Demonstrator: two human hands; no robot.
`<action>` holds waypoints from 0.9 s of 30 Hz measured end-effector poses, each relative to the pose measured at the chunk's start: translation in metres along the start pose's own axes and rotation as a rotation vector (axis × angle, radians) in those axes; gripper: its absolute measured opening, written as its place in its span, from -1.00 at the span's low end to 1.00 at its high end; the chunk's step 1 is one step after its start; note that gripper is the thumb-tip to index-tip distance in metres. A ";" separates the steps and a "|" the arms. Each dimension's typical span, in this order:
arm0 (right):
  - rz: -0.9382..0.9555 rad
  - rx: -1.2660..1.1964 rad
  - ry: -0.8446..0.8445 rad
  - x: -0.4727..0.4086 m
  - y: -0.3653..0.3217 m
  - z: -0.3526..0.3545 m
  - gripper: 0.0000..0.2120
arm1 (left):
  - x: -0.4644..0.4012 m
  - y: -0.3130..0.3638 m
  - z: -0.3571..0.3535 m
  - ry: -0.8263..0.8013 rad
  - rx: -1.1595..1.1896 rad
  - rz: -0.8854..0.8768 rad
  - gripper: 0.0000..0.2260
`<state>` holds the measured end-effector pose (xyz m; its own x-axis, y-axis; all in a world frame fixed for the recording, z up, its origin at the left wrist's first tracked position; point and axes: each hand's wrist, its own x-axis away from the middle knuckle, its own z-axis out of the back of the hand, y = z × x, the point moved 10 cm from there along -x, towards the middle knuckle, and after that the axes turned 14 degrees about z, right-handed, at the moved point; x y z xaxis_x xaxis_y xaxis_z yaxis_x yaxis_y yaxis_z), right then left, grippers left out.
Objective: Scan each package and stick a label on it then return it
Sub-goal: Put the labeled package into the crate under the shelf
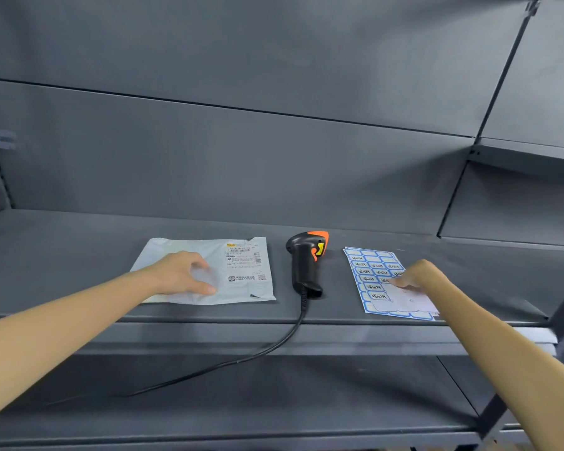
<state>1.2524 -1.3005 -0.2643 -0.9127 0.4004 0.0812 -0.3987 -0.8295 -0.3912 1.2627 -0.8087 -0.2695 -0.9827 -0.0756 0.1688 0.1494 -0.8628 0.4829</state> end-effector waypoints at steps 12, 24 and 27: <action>0.222 -0.332 0.072 0.008 -0.037 0.052 -0.71 | 0.010 0.026 0.015 0.066 0.156 -0.039 -0.36; 0.720 -1.129 -0.095 0.095 -0.224 0.027 -0.74 | 0.041 0.105 0.013 -0.433 1.098 -0.084 -0.40; 0.702 -1.094 -0.156 0.104 -0.245 -0.003 -0.67 | 0.037 0.097 0.025 -0.340 1.218 -0.071 -0.60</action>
<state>1.2553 -1.0542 -0.1630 -0.9250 -0.0959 -0.3676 0.3745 -0.0677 -0.9247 1.2431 -0.8825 -0.1953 -0.9423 0.2393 0.2342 0.2784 0.1714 0.9450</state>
